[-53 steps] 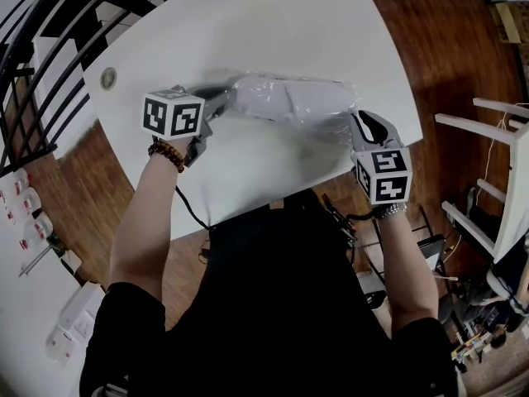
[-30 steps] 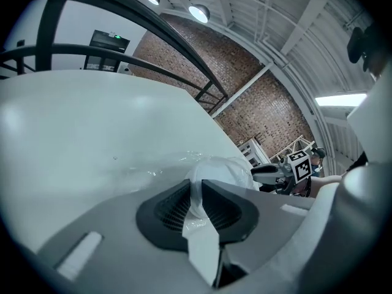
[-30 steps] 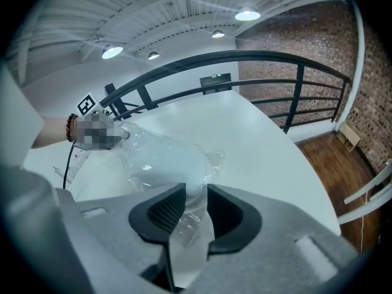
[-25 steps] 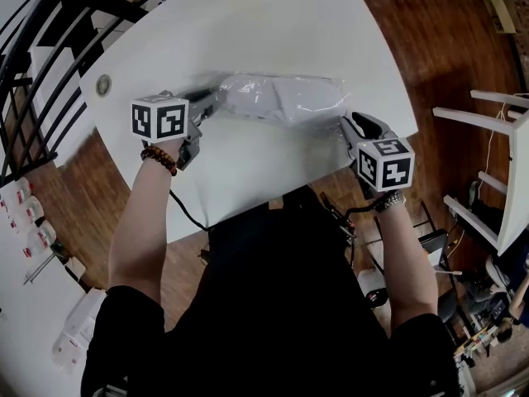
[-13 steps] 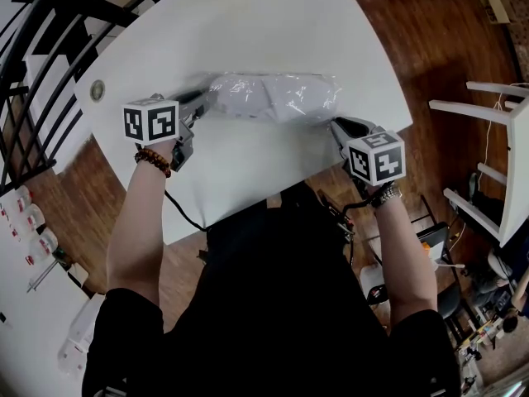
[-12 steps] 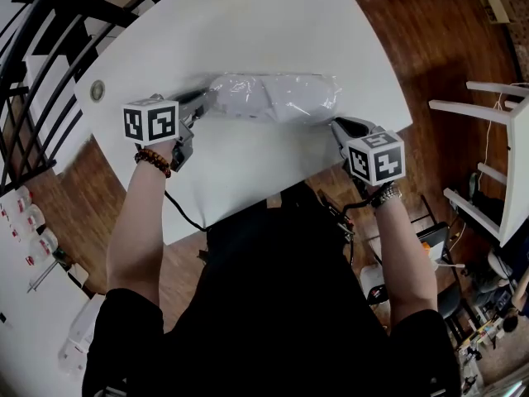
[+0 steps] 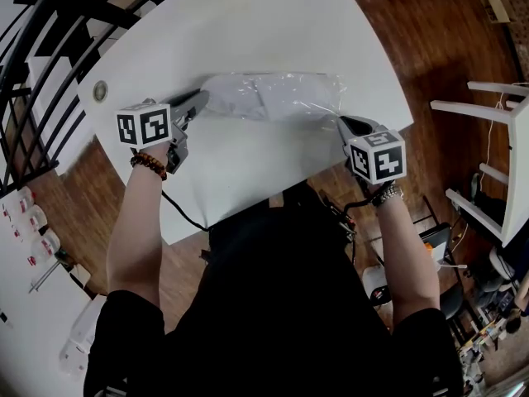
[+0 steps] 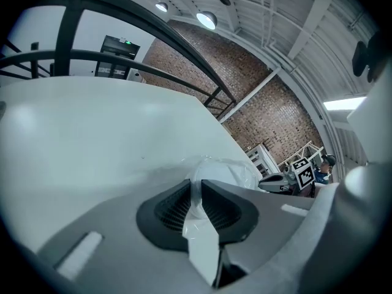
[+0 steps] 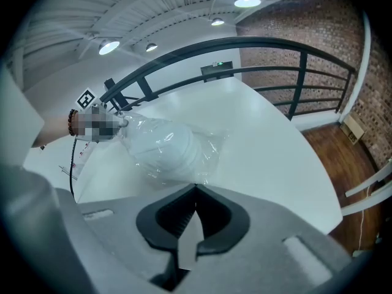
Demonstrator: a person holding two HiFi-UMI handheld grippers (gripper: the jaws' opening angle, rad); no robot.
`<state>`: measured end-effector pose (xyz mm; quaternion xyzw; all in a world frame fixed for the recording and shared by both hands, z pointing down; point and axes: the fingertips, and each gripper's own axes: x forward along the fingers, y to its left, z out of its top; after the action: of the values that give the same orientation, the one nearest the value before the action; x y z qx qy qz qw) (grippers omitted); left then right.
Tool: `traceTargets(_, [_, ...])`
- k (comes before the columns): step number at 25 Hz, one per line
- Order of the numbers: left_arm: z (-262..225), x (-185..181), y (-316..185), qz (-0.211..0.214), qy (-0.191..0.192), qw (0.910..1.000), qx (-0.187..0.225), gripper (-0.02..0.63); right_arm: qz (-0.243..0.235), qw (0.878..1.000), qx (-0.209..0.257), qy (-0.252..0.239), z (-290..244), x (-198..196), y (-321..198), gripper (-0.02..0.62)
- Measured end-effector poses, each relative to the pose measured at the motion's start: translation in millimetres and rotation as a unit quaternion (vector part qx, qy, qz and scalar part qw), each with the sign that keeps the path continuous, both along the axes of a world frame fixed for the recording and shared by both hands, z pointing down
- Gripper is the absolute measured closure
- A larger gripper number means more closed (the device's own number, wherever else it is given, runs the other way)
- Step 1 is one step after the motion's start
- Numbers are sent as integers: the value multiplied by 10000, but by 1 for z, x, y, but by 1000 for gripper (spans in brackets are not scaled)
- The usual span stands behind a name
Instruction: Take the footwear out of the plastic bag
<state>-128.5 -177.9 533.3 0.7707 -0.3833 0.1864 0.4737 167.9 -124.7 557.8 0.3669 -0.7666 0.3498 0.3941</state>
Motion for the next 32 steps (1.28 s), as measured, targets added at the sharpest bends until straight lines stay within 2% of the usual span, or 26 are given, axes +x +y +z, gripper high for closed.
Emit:
traceTargets(3, [0, -8, 0, -73, -107, 9999, 4, 532, -10, 10000, 23, 46, 0, 2, -2, 601])
traceTargets(19, [-2, -35, 5, -396, -80, 9992, 30, 532, 117, 9995, 69, 275, 1, 16, -4, 603])
traceTargets(24, [6, -41, 13, -545, 215, 9981, -201, 533, 129, 9994, 64, 322, 2, 19, -5, 601])
traceTargets(32, [8, -48, 20, -635, 254, 9973, -248, 528, 134, 9992, 82, 366, 2, 20, -6, 603])
